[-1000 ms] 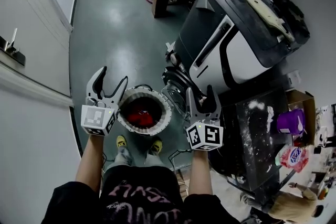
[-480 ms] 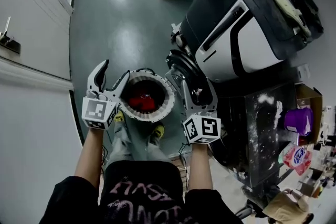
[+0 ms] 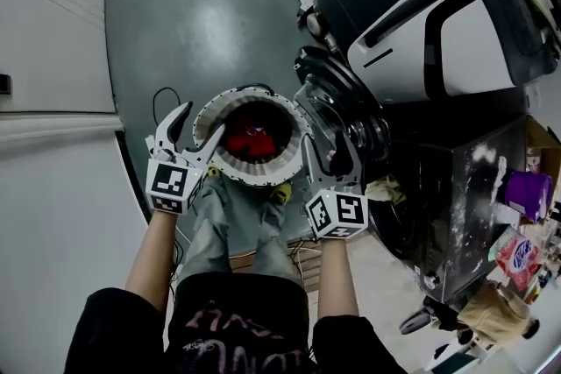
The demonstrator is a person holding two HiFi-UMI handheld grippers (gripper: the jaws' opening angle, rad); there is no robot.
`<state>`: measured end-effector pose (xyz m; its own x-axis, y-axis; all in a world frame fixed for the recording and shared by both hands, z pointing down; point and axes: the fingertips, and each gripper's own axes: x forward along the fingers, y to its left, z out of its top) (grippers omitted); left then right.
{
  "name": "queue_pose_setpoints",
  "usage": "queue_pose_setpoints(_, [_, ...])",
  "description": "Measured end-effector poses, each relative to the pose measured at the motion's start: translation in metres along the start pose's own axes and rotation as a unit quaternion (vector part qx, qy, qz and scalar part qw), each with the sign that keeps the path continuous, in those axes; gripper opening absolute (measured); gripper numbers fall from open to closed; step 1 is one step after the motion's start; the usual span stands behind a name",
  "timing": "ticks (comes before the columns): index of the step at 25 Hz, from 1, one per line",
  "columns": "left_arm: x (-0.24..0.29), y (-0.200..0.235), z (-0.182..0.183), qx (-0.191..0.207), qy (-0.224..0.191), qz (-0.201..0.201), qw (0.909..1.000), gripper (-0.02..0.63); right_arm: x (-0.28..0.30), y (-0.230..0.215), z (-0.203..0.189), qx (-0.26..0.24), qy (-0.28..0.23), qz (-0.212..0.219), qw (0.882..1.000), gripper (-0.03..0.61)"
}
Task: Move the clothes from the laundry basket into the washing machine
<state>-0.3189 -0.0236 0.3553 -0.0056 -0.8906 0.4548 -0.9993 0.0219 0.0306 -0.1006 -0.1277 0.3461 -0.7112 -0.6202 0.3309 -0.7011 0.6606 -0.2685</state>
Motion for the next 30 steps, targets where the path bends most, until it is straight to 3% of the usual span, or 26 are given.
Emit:
queue_pose_setpoints(6, [0.038, 0.010, -0.071, -0.010, 0.052, -0.022, 0.9983, 0.316, 0.025, -0.010, -0.085, 0.042, 0.054, -0.028, 0.997, 0.301])
queue_pose_setpoints(10, [0.064, 0.010, -0.134, -0.062, 0.088, -0.015, 0.9941, 0.314, 0.048, -0.017, -0.141, 0.059, 0.089, -0.036, 0.994, 0.301])
queue_pose_setpoints(14, [0.089, -0.001, -0.208, -0.111, 0.127, -0.016, 0.9855, 0.311, 0.070, -0.024, -0.215, 0.075, 0.141, -0.032, 0.987, 0.298])
queue_pose_setpoints(20, [0.134, -0.012, -0.302, -0.144, 0.174, -0.023, 0.9739, 0.308, 0.104, -0.044, -0.310, 0.128, 0.187, -0.057, 0.972, 0.298])
queue_pose_setpoints(27, [0.189, -0.017, -0.391, -0.183, 0.227, -0.031, 0.9561, 0.304, 0.140, -0.063, -0.406, 0.140, 0.259, -0.064, 0.953, 0.299])
queue_pose_setpoints(30, [0.211, -0.016, -0.435, -0.194, 0.252, -0.021, 0.9477, 0.300, 0.159, -0.064, -0.445, 0.121, 0.279, -0.049, 0.951, 0.299])
